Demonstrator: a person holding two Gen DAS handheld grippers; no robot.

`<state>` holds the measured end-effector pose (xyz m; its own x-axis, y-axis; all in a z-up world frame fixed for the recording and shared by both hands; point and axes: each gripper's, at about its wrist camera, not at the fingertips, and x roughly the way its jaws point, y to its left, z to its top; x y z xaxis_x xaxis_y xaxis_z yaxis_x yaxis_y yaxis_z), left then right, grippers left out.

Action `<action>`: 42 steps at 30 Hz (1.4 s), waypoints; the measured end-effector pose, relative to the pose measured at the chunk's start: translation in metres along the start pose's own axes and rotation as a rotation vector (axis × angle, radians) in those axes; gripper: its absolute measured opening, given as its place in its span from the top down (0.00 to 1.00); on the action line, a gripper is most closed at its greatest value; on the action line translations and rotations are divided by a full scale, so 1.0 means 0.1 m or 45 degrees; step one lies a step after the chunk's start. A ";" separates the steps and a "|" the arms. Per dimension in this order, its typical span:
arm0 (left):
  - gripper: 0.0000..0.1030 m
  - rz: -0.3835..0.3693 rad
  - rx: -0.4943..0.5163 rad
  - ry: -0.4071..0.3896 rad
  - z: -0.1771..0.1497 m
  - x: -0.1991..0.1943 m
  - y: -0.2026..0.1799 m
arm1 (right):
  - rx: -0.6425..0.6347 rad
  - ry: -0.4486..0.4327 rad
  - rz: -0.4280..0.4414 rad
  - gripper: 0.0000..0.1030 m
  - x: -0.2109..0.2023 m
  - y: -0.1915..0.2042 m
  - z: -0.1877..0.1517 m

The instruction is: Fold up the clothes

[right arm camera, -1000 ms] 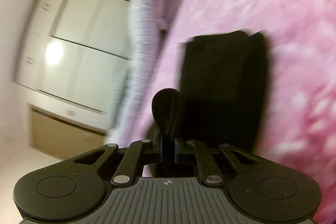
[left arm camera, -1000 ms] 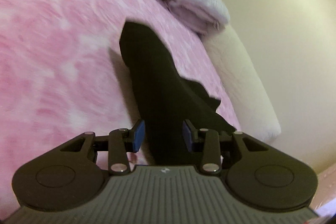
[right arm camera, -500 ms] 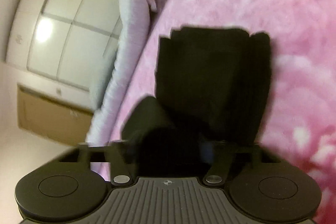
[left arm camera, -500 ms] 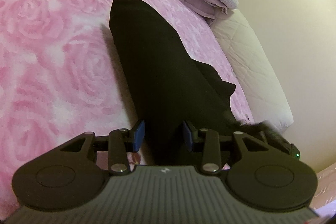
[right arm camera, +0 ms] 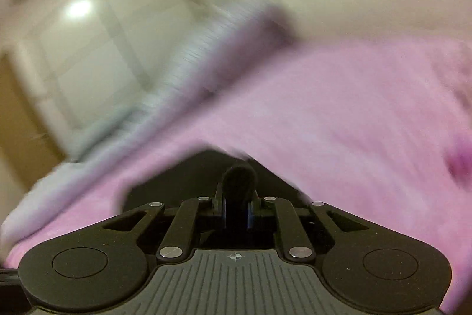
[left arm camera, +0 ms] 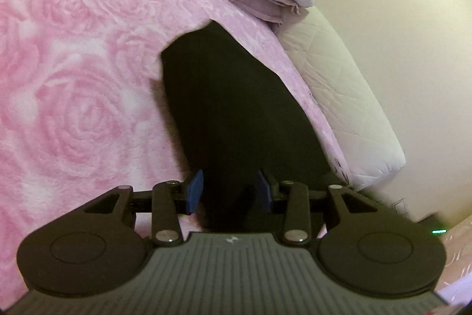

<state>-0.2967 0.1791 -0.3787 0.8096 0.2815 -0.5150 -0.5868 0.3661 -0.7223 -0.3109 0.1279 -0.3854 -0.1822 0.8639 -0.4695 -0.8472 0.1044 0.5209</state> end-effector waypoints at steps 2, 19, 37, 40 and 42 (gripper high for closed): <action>0.67 0.007 0.007 0.008 0.00 0.02 0.01 | 0.208 0.074 0.031 0.89 0.15 -0.31 -0.12; 0.65 0.044 -0.029 -0.029 0.22 -0.01 0.19 | 0.575 -0.012 0.099 0.32 -0.12 -0.56 -0.04; 0.73 -0.070 -0.171 -0.004 0.49 0.46 0.24 | 0.598 0.261 0.186 0.79 0.45 -0.66 0.32; 0.75 -0.119 -0.126 0.070 0.32 0.49 0.01 | 0.527 0.283 0.193 0.79 0.62 -0.78 0.67; 0.76 -0.177 -0.121 0.135 0.18 0.57 -0.09 | 0.492 0.294 0.200 0.78 0.75 -0.85 0.93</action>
<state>-0.2457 0.2073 -0.3933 0.8826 0.1372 -0.4496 -0.4694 0.3084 -0.8274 -0.2061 0.2295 -0.3984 -0.4365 0.7566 -0.4868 -0.5608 0.1943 0.8048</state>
